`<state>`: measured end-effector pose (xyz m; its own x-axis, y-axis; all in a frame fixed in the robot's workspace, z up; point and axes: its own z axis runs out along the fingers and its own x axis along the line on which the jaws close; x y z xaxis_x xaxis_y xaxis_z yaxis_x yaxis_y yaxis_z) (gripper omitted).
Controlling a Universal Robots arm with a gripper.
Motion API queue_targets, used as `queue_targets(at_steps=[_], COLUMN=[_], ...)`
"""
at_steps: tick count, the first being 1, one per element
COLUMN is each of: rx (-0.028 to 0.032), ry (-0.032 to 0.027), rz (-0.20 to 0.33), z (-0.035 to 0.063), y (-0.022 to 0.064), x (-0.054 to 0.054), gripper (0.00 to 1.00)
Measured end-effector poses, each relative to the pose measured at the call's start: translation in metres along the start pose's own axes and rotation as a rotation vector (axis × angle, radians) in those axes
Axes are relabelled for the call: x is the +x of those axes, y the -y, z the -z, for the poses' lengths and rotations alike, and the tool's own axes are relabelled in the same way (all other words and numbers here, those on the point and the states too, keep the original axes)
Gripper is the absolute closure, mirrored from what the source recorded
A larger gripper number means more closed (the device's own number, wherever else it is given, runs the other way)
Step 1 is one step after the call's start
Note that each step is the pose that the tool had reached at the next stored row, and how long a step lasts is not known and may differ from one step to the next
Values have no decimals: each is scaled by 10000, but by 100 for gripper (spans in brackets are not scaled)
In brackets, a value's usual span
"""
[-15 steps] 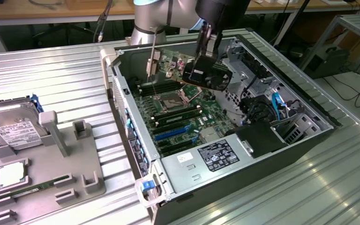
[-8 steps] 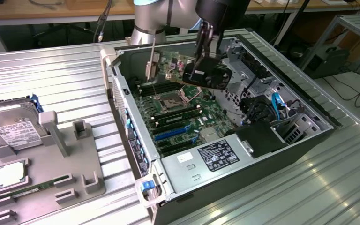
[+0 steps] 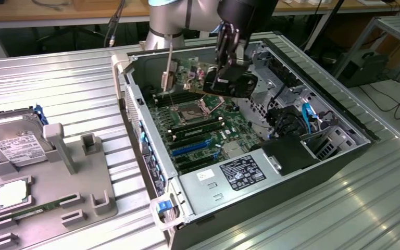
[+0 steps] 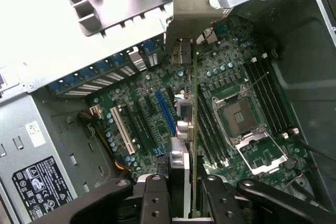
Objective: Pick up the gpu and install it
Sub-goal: 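Insert the gpu into the slot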
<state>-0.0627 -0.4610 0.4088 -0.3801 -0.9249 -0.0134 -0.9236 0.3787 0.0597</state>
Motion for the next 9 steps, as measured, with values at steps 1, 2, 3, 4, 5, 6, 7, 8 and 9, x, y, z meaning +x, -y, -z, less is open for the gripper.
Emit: queue_targets(at_steps=[1,2,3,4,5,6,7,8,9], rx=[15,36,54,77,100,149,213,286,370], ry=[1,1,4,6,9,19,34,56,77], rz=[109,228,325,446,543,630,672,693,696], z=[-2,-4,-6,-9,-11,-13,-15,-17,-19], y=[0,0,0,0,0,0,0,1,1], x=[0,0,0,0,0,0,0,1,1], gripper=[72,72,72,72,72,72,72,72,72])
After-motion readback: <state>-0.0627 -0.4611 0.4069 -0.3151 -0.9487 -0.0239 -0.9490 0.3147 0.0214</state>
